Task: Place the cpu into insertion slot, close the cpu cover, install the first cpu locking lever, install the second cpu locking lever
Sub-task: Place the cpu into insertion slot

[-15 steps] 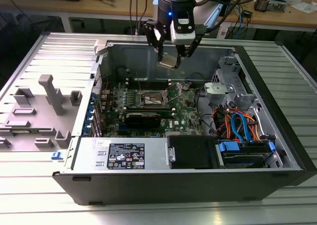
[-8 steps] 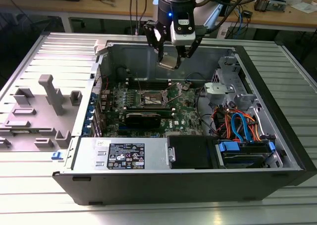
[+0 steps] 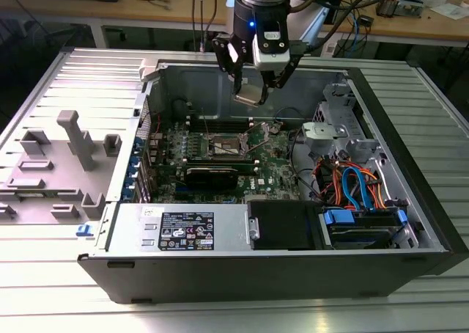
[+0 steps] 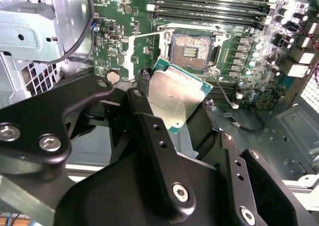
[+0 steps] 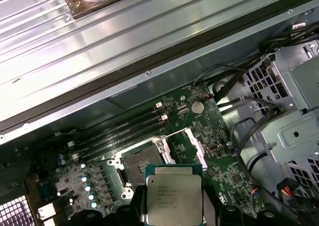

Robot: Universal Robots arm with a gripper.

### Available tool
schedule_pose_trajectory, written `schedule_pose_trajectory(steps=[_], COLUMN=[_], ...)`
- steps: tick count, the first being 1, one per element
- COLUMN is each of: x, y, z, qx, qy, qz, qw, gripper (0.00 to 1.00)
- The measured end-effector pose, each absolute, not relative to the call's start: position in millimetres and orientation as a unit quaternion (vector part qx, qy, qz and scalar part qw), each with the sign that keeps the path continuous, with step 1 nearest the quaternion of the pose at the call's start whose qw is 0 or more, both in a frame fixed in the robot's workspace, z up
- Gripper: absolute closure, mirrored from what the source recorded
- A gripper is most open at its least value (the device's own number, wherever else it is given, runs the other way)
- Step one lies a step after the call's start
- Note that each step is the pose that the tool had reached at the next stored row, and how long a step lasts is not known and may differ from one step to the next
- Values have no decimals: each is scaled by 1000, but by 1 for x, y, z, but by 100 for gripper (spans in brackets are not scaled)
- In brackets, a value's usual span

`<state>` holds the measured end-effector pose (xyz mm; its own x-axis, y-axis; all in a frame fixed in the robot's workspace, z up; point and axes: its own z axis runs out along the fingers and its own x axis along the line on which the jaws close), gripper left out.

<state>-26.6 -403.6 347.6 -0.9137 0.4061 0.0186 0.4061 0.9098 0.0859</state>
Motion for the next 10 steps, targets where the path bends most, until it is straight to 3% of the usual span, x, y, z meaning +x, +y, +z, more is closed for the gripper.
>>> schedule_pose_trajectory(steps=[10], x=[-27], y=[-406], z=[347], qx=[-208], qy=[-977], qz=[-44], qw=[0], gripper=[45])
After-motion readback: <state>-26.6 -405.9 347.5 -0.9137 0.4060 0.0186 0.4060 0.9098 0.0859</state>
